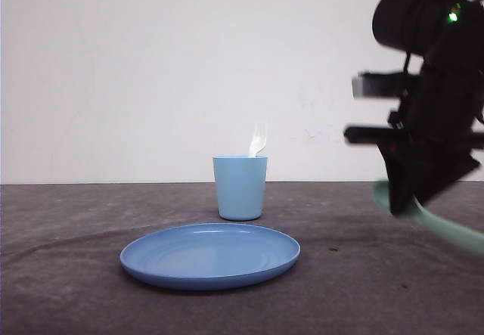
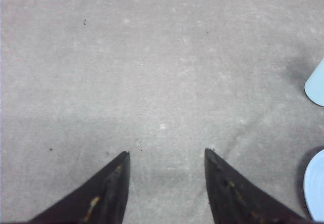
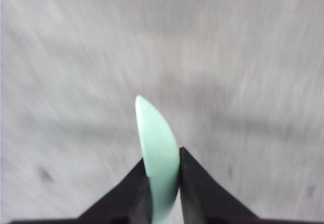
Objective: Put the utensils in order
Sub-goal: 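Lift the spoon with the right gripper and carry it over the cup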
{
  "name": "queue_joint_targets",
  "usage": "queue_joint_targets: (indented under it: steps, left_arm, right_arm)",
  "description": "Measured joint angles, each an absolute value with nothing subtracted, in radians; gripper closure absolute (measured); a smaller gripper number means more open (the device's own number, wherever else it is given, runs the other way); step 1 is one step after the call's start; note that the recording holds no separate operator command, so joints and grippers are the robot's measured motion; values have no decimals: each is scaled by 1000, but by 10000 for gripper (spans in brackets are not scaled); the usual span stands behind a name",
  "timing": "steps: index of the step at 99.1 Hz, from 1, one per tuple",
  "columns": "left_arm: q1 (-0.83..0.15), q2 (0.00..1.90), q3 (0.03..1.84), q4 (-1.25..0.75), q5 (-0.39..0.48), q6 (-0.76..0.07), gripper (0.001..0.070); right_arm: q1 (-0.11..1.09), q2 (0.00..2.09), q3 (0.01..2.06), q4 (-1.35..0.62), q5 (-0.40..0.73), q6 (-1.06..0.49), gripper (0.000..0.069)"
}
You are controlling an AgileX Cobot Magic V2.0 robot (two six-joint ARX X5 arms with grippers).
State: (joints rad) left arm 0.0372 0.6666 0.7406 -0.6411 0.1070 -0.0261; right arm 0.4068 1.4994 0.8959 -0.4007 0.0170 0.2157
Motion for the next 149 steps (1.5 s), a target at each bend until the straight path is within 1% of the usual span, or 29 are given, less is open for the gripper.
queue_joint_targets:
  steps: [11, 21, 29, 42, 58, 77, 92, 117, 123, 149]
  left_arm:
    - [37, 667, 741, -640, 107, -26, 433]
    - [37, 667, 741, -640, 107, -26, 433]
    - [37, 667, 741, -640, 107, -26, 433]
    - [37, 667, 741, -640, 107, -26, 433]
    - [37, 667, 741, -640, 107, -26, 433]
    - [37, 667, 741, -640, 107, -26, 433]
    - [37, 667, 741, -640, 107, -26, 433]
    - [37, 667, 741, -640, 107, -26, 433]
    - [37, 666, 741, -640, 107, -26, 433]
    - [37, 667, 741, -640, 107, -26, 433]
  right_arm:
    - [414, 1482, 962, -391, -30, 198, 636]
    - [434, 1477, 1020, -340, -73, 175, 636]
    - [446, 1477, 1053, -264, -109, 159, 636]
    - [471, 1476, 1060, -73, -163, 143, 636]
    - [506, 1477, 1060, 165, -163, 102, 636]
    - [544, 1507, 1060, 375, -161, 37, 636]
    - [560, 1578, 1060, 525, -159, -1, 636]
    - [568, 1751, 1060, 800, -158, -76, 636]
    - [568, 1789, 1064, 834, -158, -89, 636]
    - [568, 1922, 1155, 813, -157, -108, 637]
